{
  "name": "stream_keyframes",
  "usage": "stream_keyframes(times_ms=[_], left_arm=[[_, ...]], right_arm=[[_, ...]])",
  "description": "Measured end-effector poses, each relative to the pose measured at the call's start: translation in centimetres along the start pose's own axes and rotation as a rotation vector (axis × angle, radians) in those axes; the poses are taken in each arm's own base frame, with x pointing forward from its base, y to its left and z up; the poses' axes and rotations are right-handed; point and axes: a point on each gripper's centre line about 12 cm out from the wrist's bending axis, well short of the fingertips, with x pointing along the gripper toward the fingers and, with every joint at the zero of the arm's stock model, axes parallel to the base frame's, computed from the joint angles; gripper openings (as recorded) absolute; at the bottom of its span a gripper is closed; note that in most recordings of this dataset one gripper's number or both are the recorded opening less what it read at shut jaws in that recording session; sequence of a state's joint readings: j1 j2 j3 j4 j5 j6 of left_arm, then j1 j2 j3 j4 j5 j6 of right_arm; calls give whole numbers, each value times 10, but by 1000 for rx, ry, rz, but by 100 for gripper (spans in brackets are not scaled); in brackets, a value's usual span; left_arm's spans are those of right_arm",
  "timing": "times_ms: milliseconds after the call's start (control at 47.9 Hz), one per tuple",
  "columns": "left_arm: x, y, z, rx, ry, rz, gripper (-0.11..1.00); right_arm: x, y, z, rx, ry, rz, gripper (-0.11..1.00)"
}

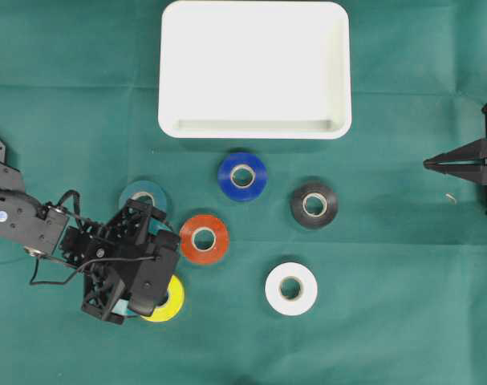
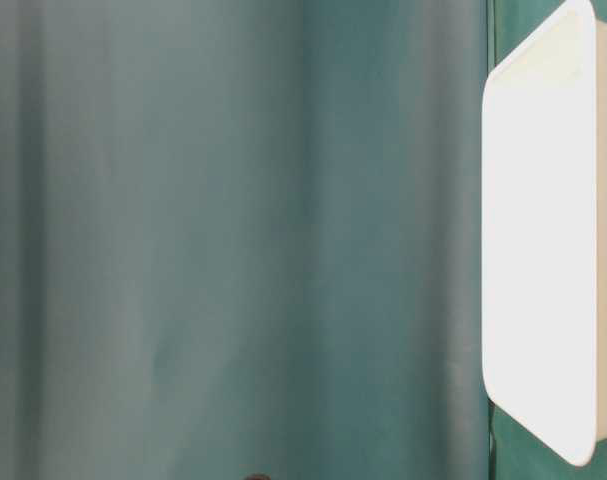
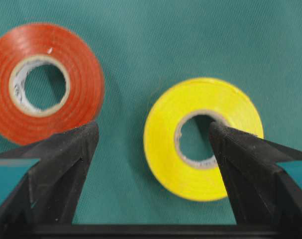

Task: Put the tape into the white case with the left arm.
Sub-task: 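Move the left gripper down over the yellow tape roll, then close the left gripper on the yellow tape roll's rim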

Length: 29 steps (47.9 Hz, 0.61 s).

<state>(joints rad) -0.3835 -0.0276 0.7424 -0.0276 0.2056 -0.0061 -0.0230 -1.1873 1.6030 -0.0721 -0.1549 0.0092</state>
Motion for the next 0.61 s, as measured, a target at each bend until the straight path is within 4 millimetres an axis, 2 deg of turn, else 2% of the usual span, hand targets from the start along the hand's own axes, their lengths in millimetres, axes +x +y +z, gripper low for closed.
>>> stream_keyframes(times_ms=[251, 605], left_arm=[[14, 0, -6, -1, 11, 0, 99], [29, 1, -26, -2, 80, 4, 99]], right_arm=[[0, 0, -1, -14, 2, 2, -9], [0, 0, -1, -12, 2, 2, -9]])
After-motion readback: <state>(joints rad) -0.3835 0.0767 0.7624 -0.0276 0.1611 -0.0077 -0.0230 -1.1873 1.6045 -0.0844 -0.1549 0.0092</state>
